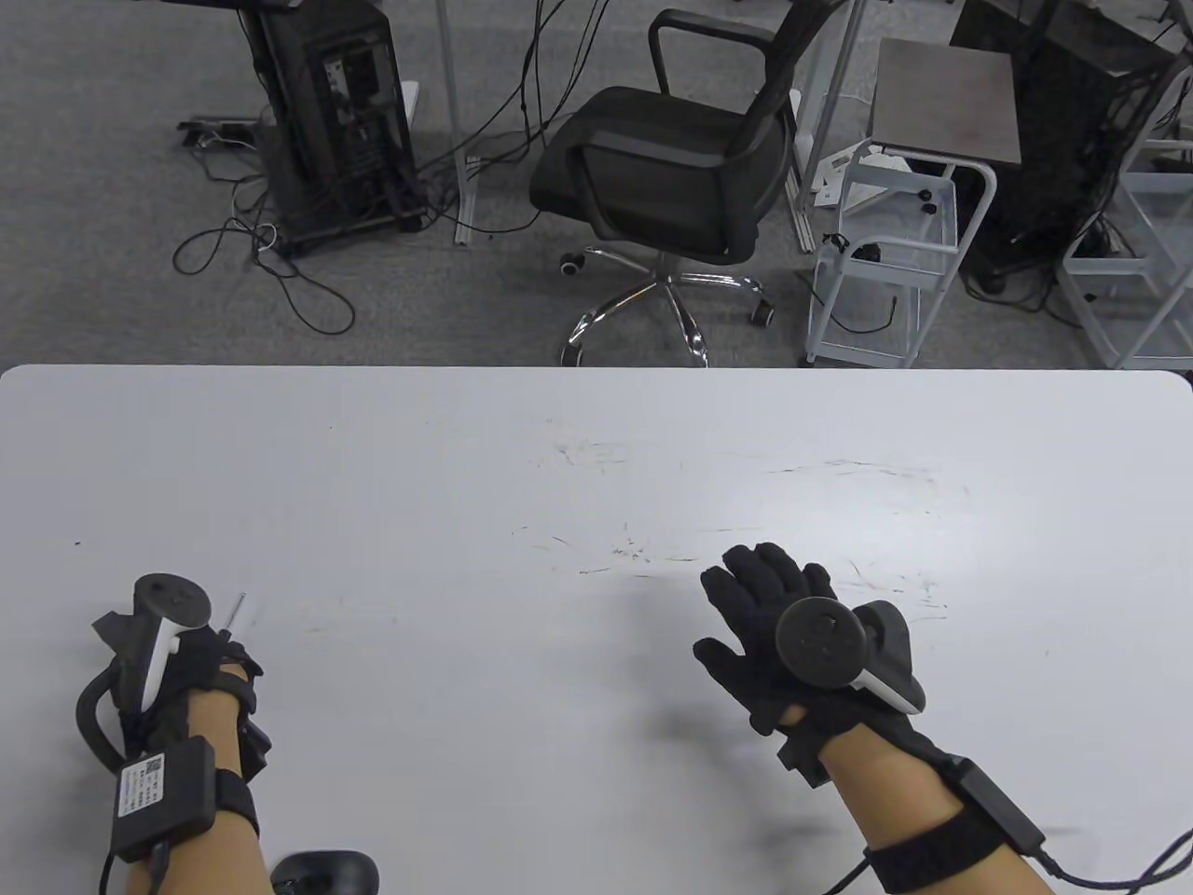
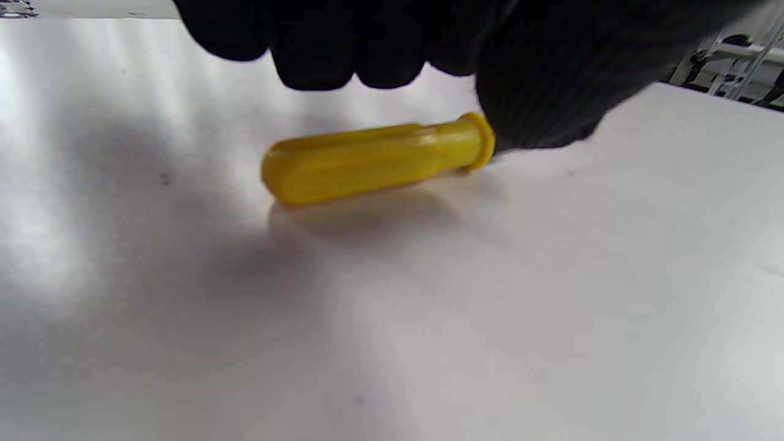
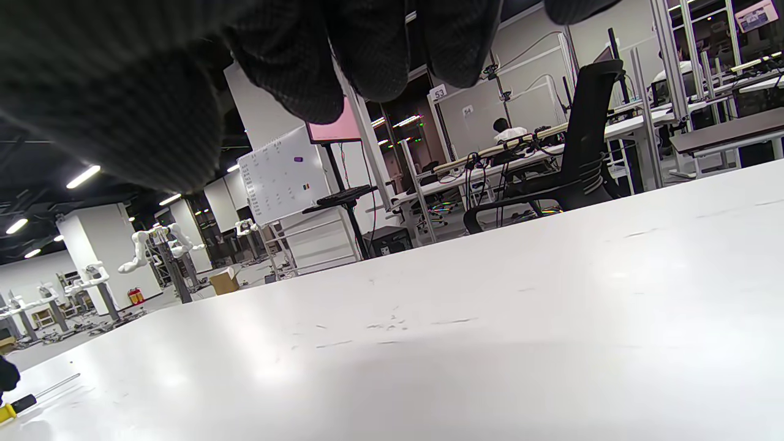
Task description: Separate screwdriver from screwdriver handle
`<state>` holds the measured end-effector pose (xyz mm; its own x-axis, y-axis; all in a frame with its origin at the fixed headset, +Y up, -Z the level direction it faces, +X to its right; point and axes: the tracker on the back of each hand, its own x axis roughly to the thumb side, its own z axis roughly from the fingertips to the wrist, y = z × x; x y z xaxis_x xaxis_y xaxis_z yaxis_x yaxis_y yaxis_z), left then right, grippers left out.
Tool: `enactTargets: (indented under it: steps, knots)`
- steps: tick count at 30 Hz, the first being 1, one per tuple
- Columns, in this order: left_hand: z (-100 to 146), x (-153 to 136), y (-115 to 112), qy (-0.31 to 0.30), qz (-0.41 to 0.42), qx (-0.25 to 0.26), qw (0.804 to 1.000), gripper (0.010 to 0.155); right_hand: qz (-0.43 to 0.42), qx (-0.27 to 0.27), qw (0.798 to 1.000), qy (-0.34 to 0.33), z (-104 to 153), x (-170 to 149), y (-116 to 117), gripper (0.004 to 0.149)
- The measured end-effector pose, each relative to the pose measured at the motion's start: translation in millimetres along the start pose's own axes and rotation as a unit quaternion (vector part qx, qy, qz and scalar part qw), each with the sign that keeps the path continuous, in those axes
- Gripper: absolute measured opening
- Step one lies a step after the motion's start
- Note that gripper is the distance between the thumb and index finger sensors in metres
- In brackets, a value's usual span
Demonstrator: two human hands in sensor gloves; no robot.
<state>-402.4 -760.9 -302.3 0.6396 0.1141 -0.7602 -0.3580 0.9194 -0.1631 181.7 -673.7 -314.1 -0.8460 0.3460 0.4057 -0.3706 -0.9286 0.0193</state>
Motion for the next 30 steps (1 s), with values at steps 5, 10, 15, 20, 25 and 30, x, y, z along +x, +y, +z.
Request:
enactTargets:
  steps: [5,10,15,20,25,30]
  knots:
    - [-4.2,-4.0,-7.1,0.029,-0.026,0.003,0.999,0.069,-0.001,0.000,1.000,-0.001,-0.1,-0.5,-0.6,0.073]
    - [-5.9,-4.9,-11.5,0.037,-0.042,0.002,0.998,0.061,0.000,-0.001,1.000,-0.002,0.1,-0.3,-0.8,0.073]
    - [-5.8,-3.8,-13.8,0.040,-0.068,0.022,0.997,0.055,0.001,-0.002,1.000,-0.002,0.3,-0.4,-1.0,0.072]
    - [-4.9,0.0,-12.7,0.024,-0.064,0.025,0.997,0.053,0.000,-0.002,1.000,-0.002,0.3,-0.5,-0.7,0.072]
    - [11.9,28.2,1.0,-0.054,-0.053,0.049,0.996,0.054,0.001,-0.001,1.000,-0.004,0.5,0.2,-0.2,0.072]
    - [41.9,65.8,9.2,-0.179,-0.020,0.039,0.983,0.053,0.001,-0.002,1.000,-0.010,0.4,1.3,0.8,0.071]
